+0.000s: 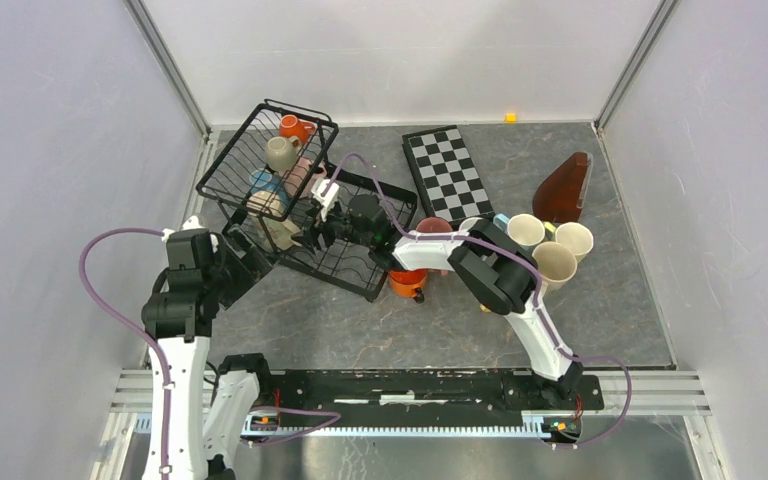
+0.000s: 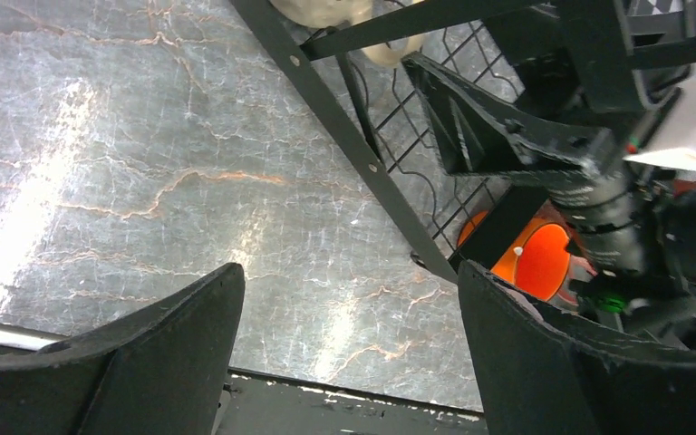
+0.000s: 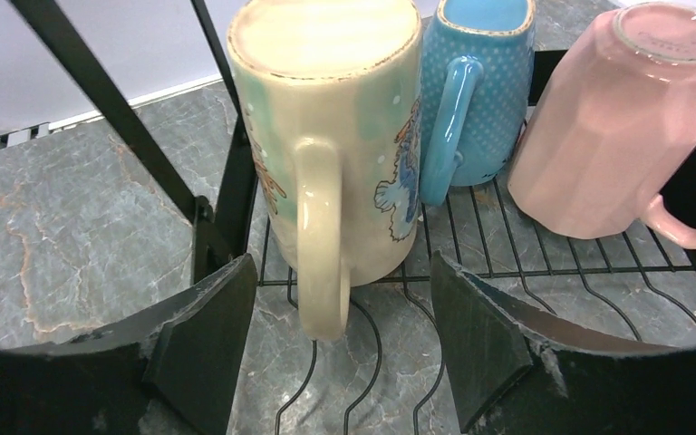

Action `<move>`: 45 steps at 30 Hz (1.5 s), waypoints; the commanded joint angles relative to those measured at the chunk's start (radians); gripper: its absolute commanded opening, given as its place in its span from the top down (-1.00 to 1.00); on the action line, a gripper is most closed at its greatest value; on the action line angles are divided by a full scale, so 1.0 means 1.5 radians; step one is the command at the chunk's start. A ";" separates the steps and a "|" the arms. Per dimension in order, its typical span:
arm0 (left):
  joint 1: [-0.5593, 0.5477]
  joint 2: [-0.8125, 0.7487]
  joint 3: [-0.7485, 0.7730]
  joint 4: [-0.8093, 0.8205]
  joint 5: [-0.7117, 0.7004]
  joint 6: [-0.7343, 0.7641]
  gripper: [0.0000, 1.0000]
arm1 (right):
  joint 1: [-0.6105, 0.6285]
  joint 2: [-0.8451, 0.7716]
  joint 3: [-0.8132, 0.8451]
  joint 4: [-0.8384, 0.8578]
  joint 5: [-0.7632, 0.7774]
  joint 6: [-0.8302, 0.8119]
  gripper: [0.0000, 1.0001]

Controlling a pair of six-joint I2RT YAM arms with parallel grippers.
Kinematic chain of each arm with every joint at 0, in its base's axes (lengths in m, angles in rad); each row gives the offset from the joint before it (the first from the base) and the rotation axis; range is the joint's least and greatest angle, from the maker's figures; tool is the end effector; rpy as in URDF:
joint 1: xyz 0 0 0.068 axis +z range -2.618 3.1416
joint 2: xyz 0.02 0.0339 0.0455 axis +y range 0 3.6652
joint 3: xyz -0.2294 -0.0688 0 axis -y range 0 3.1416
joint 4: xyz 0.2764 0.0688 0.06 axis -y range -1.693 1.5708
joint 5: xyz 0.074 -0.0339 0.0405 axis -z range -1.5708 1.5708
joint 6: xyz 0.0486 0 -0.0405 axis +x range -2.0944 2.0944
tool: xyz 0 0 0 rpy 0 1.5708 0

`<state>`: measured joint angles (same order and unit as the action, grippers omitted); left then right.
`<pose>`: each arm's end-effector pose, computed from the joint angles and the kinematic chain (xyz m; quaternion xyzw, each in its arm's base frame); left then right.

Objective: Unload the cups from the dish rack
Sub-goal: Unload the cup from the dish rack.

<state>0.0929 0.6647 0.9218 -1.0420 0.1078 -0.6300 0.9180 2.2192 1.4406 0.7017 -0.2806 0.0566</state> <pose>0.1777 0.0113 0.2969 -0.3069 0.8701 -0.1494 0.3554 0.3038 0.4195 0.1357 -0.3897 0.6205 0.4057 0.5464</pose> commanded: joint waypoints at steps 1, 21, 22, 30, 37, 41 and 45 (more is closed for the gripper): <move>-0.009 0.013 0.050 0.005 0.007 0.032 -0.88 | 0.011 0.034 0.054 0.019 0.004 0.015 -0.51; -0.028 0.042 0.105 0.004 0.008 0.027 -0.88 | 0.017 0.107 0.119 0.000 0.006 0.023 0.17; -0.028 0.042 0.106 0.004 0.007 0.028 -0.88 | 0.017 0.105 0.114 0.004 0.006 0.023 0.24; -0.030 0.044 0.115 0.005 0.002 0.028 -0.88 | 0.017 0.057 0.046 0.033 0.017 0.014 0.75; -0.031 0.048 0.121 0.010 0.001 0.027 -0.88 | 0.017 -0.015 -0.041 0.059 0.044 0.002 1.00; -0.031 0.050 0.129 0.012 0.007 0.029 -0.88 | 0.015 -0.065 -0.090 0.062 0.067 0.001 1.00; -0.031 0.046 0.123 0.025 0.038 0.031 -0.88 | 0.010 -0.106 -0.140 0.072 0.089 0.016 1.00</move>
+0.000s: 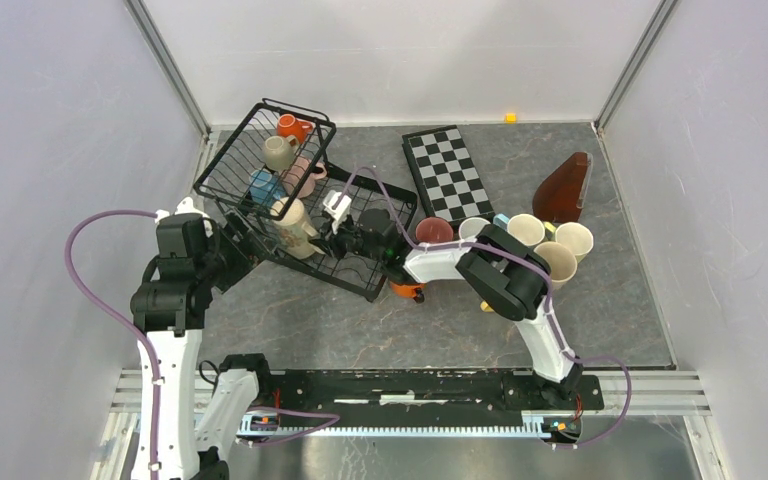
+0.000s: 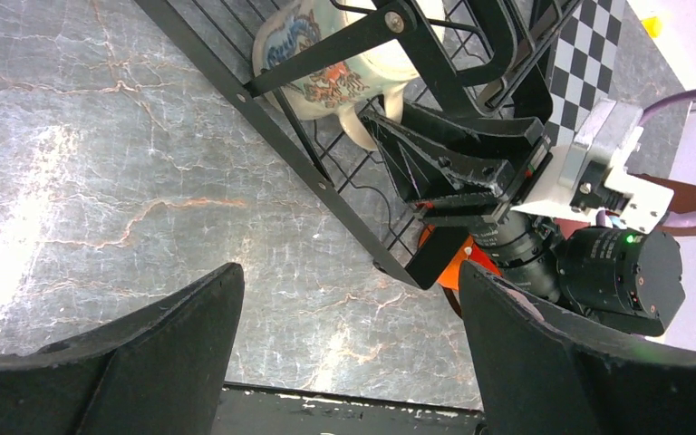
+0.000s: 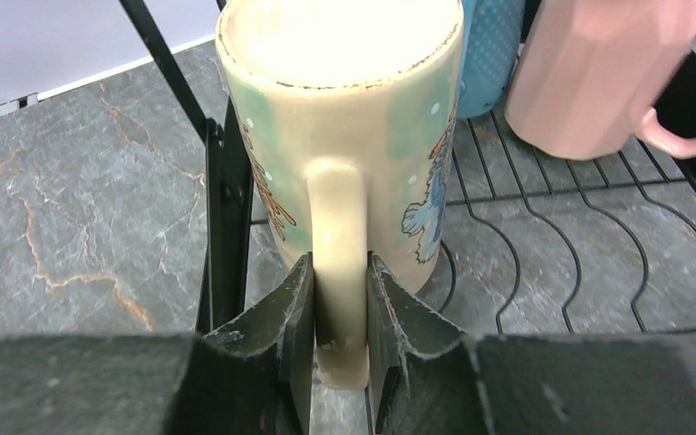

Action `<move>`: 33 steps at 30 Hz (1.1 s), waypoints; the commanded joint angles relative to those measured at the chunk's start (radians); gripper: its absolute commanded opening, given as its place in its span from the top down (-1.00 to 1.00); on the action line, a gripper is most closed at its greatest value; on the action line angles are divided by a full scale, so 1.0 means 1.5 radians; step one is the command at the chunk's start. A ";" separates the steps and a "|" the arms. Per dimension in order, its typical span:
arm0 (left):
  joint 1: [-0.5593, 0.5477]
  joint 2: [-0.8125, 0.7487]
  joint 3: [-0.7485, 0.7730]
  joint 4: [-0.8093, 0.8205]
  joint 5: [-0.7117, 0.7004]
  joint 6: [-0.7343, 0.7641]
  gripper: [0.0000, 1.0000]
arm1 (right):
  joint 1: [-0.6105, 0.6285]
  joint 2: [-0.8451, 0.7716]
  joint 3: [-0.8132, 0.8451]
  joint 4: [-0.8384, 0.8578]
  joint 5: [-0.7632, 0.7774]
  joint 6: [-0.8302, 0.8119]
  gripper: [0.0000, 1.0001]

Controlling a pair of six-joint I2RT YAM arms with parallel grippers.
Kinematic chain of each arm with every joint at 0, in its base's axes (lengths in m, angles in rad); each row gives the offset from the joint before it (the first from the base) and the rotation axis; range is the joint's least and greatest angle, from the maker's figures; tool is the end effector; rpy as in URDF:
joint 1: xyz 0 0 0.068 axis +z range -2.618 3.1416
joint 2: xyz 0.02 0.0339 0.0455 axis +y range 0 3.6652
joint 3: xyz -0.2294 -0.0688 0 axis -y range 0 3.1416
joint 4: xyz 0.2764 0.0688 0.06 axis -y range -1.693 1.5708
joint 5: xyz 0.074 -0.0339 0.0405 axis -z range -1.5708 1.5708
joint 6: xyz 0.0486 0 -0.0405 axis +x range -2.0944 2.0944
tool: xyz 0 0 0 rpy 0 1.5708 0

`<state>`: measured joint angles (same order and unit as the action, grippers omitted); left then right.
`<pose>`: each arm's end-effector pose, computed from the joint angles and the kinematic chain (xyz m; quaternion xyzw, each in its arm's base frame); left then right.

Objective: Unload the cups from the dish rack
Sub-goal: Unload the cup from the dish rack.

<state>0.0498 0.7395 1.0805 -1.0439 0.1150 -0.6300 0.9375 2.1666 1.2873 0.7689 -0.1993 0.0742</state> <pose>0.1843 0.0036 0.3380 -0.2792 0.8620 -0.1700 0.3873 0.2835 0.4024 0.1153 -0.3704 0.6456 0.3864 0.5447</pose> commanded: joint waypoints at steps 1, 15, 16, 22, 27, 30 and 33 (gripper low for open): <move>-0.003 -0.005 0.014 0.030 0.041 0.032 -0.88 | -0.005 -0.081 -0.049 0.027 0.039 0.007 1.00; -0.026 -0.028 -0.048 0.109 0.181 0.016 -0.88 | -0.031 -0.197 -0.160 0.045 0.065 0.082 1.00; -0.027 -0.031 -0.057 0.117 0.192 0.011 -0.88 | -0.031 -0.204 -0.162 0.041 0.071 0.086 1.00; -0.062 -0.046 -0.103 0.174 0.229 -0.024 -0.88 | -0.037 -0.247 -0.175 0.028 0.086 0.104 1.00; -0.097 -0.057 -0.135 0.227 0.226 -0.067 -0.89 | -0.040 -0.265 -0.164 -0.003 0.097 0.117 1.00; -0.122 -0.067 -0.153 0.248 0.206 -0.090 -0.89 | -0.047 -0.268 -0.149 -0.027 0.098 0.130 1.00; -0.139 -0.079 -0.174 0.274 0.193 -0.118 -0.90 | -0.048 -0.269 -0.133 -0.061 0.096 0.134 1.00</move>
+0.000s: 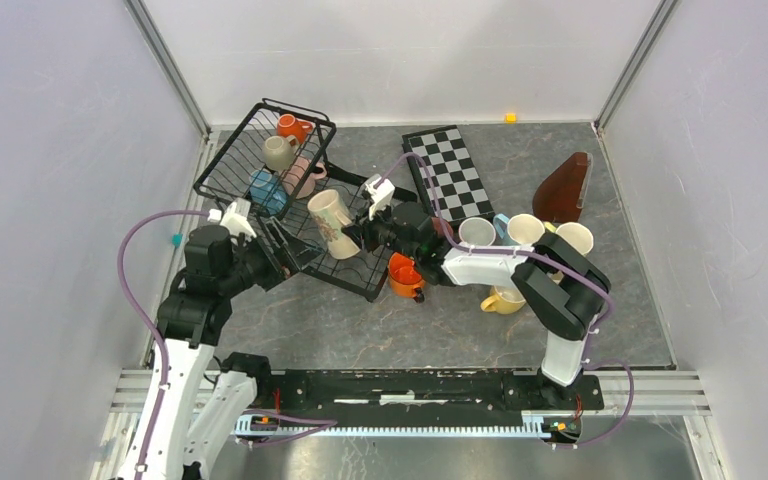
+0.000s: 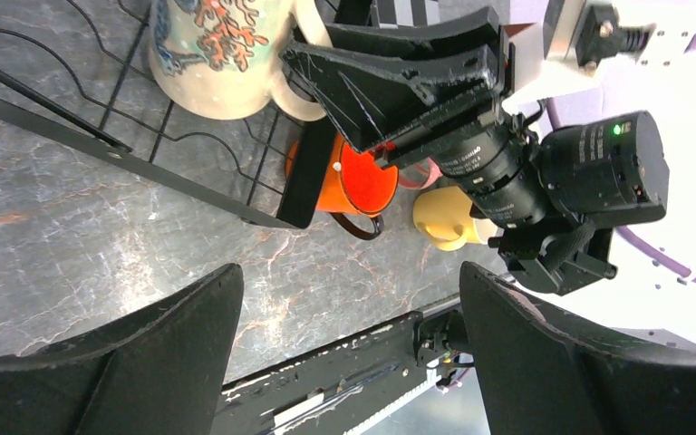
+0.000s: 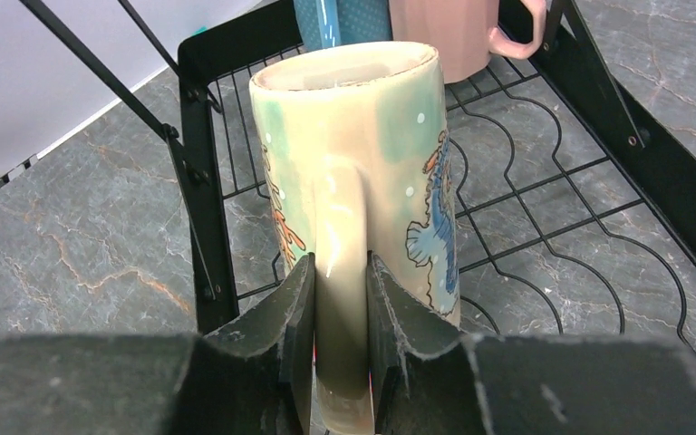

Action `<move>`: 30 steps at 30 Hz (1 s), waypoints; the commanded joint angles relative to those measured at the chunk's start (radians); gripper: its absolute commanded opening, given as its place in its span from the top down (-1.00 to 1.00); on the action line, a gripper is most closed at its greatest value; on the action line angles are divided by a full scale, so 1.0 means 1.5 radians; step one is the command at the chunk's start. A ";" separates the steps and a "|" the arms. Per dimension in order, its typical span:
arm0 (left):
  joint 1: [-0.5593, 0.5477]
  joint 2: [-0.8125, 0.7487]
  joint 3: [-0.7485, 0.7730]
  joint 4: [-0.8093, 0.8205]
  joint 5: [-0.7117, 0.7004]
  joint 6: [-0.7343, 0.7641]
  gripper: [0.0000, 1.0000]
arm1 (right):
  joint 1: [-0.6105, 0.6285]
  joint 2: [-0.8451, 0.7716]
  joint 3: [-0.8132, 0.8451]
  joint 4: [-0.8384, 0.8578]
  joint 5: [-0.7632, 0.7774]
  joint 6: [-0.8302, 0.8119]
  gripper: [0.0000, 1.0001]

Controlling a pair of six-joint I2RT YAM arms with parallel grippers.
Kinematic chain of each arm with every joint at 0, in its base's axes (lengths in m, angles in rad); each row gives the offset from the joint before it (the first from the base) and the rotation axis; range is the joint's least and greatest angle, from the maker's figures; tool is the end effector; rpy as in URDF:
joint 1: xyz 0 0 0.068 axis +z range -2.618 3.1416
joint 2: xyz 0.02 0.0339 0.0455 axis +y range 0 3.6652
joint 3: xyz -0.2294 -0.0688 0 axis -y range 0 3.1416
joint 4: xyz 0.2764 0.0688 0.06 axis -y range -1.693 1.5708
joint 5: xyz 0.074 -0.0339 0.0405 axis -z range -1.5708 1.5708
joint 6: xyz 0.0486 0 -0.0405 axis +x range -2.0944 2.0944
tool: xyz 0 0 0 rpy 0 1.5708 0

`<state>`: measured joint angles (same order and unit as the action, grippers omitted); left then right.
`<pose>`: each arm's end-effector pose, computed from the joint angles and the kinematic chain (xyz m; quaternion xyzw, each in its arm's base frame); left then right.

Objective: Unload the cups from the dish rack
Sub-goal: Unload the cup from the dish rack, then place the cup at the center of the board.

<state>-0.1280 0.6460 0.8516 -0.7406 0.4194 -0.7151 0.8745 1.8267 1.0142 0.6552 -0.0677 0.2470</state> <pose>0.1929 -0.0448 0.3064 -0.1473 0.8433 -0.3632 0.3678 0.2750 0.3341 0.1568 -0.2555 0.7162 0.3669 0.5359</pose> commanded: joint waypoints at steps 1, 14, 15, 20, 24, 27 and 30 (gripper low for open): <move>-0.025 -0.019 -0.025 0.075 -0.016 -0.068 -0.90 | -0.006 -0.044 0.054 0.005 0.008 0.018 1.00; -0.153 -0.067 -0.098 0.163 -0.193 -0.211 -0.89 | -0.030 -0.079 0.074 -0.039 -0.012 0.087 1.00; -0.163 -0.068 -0.095 0.164 -0.210 -0.216 -0.89 | -0.031 -0.083 0.075 -0.042 -0.012 0.088 1.00; -0.217 -0.044 -0.082 0.184 -0.275 -0.230 -0.88 | -0.037 -0.109 0.075 -0.061 -0.010 0.098 1.00; -0.280 -0.009 -0.065 0.205 -0.332 -0.237 -0.88 | -0.049 -0.127 0.076 -0.076 -0.012 0.110 1.00; -0.321 0.015 -0.045 0.212 -0.370 -0.241 -0.88 | -0.058 -0.132 0.080 -0.084 -0.020 0.125 1.00; -0.355 0.044 -0.026 0.212 -0.405 -0.255 -0.88 | -0.066 -0.136 0.087 -0.092 -0.024 0.141 1.00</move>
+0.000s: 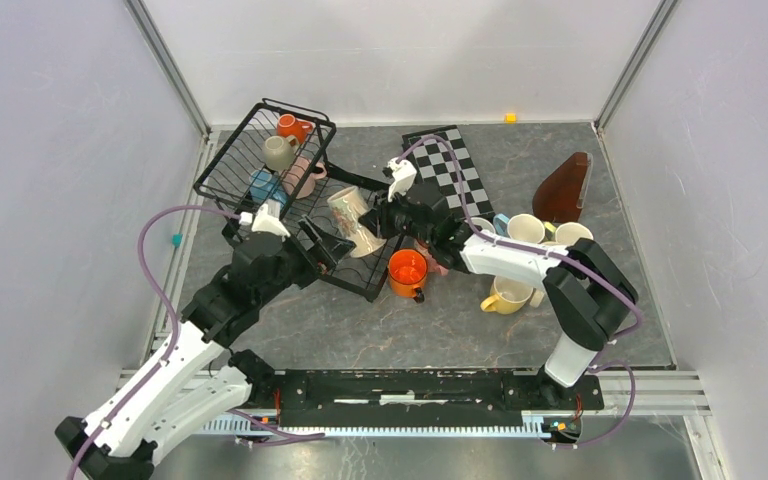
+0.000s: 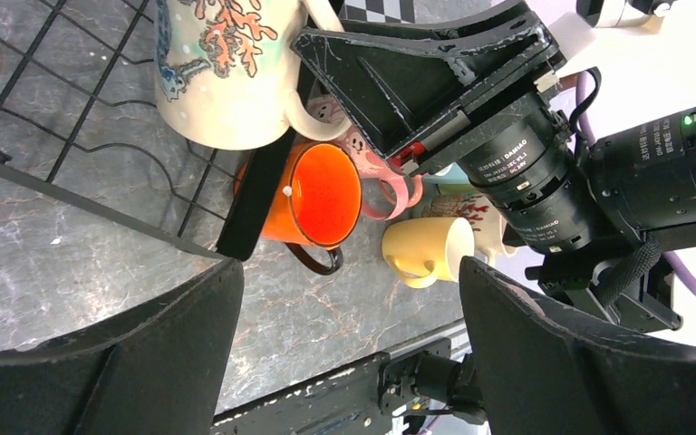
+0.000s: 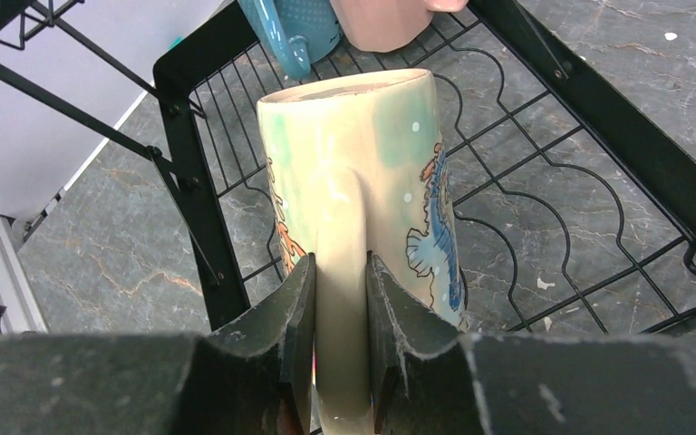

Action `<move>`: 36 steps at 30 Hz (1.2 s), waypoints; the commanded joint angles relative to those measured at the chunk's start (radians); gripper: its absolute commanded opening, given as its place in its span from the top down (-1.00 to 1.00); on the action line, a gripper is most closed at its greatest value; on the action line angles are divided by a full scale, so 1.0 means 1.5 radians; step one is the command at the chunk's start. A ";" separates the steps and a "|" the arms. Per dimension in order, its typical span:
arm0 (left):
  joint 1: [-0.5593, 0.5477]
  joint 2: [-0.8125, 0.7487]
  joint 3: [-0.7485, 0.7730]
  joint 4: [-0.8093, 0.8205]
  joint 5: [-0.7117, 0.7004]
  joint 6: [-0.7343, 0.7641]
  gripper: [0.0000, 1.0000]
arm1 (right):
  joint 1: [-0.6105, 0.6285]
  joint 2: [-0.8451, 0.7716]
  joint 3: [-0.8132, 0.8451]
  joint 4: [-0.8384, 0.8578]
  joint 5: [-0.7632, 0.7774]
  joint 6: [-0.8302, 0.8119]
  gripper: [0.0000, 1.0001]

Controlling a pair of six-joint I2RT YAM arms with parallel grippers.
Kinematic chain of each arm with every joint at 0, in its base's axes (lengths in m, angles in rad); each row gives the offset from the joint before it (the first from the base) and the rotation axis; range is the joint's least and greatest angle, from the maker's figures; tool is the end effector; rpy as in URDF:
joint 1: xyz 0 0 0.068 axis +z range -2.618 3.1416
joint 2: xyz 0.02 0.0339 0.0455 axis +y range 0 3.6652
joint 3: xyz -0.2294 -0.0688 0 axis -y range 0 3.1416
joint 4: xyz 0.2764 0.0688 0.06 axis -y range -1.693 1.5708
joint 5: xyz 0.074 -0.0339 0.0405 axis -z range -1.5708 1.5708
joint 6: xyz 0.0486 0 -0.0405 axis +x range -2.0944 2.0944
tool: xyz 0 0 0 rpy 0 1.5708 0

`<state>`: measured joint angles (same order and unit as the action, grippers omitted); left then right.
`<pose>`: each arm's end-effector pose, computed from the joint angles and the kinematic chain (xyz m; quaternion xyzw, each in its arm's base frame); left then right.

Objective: Unload the cups from the dish rack
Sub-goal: Place the cup at the center of the board.

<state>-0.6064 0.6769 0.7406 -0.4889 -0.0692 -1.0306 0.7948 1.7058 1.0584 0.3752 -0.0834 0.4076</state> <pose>0.1866 -0.1253 0.2841 -0.1951 0.8171 -0.3756 0.3914 0.2951 0.3065 0.1891 -0.1778 0.7761 0.3691 0.4794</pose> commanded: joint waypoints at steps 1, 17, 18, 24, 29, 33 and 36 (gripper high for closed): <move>-0.043 0.031 0.053 0.047 -0.087 -0.052 -0.88 | -0.016 -0.056 0.060 0.094 -0.015 0.040 1.00; -0.066 0.092 0.153 0.107 -0.108 -0.215 -0.98 | -0.098 -0.128 0.043 0.162 -0.029 0.200 1.00; -0.066 0.102 0.159 0.110 -0.108 -0.215 -0.99 | -0.102 -0.137 0.041 0.163 -0.026 0.207 1.00; -0.059 0.150 0.168 0.150 -0.103 -0.241 -1.00 | -0.133 -0.190 0.027 0.152 -0.009 0.237 1.00; -0.020 0.178 0.125 0.252 -0.029 -0.335 -1.00 | -0.154 -0.230 0.017 0.137 -0.002 0.244 1.00; -0.014 0.211 0.117 0.322 -0.010 -0.378 -1.00 | -0.160 -0.255 -0.002 0.143 0.005 0.250 1.00; -0.013 0.230 0.125 0.346 -0.010 -0.388 -1.00 | -0.166 -0.270 -0.011 0.148 0.012 0.257 1.00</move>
<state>-0.6296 0.9977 0.9207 -0.1154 -0.1127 -1.5177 0.5537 1.3800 1.0389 0.4023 -0.0860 0.7483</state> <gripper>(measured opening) 0.994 0.276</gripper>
